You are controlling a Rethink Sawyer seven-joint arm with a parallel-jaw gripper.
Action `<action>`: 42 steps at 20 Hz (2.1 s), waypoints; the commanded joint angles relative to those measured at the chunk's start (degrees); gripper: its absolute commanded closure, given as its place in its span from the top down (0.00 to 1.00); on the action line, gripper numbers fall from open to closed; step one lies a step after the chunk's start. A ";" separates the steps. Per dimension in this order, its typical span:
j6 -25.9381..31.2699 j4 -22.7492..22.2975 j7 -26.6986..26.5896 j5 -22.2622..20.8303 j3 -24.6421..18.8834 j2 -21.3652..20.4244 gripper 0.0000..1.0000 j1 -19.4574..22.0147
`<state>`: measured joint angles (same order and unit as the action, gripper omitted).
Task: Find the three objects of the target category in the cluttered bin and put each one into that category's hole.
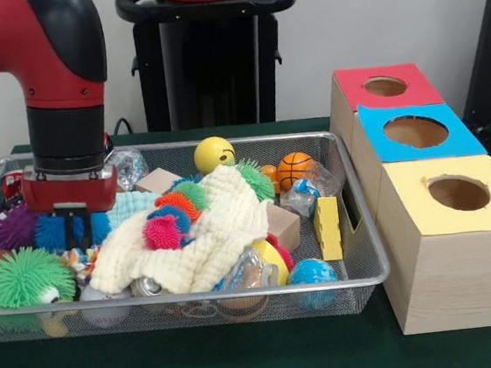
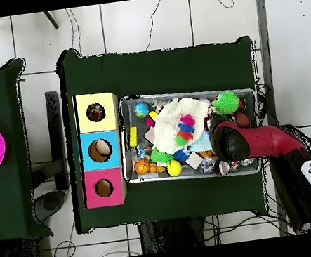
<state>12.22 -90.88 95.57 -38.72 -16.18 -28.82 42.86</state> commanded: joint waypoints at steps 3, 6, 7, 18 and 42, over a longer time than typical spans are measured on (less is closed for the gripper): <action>4.85 -5.20 2.72 2.88 -4.65 -2.07 0.00 -3.17; 6.03 -6.38 2.89 3.80 -4.03 -3.81 0.00 -3.72; 6.25 -6.57 2.86 4.03 -3.77 -4.14 0.00 -3.89; 10.96 -7.31 2.65 6.71 -0.31 -8.88 0.00 -7.44; 14.11 -0.04 -10.62 -3.65 3.73 -6.81 1.00 -8.82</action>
<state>16.88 -93.41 95.57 -38.31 -10.27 -37.13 32.42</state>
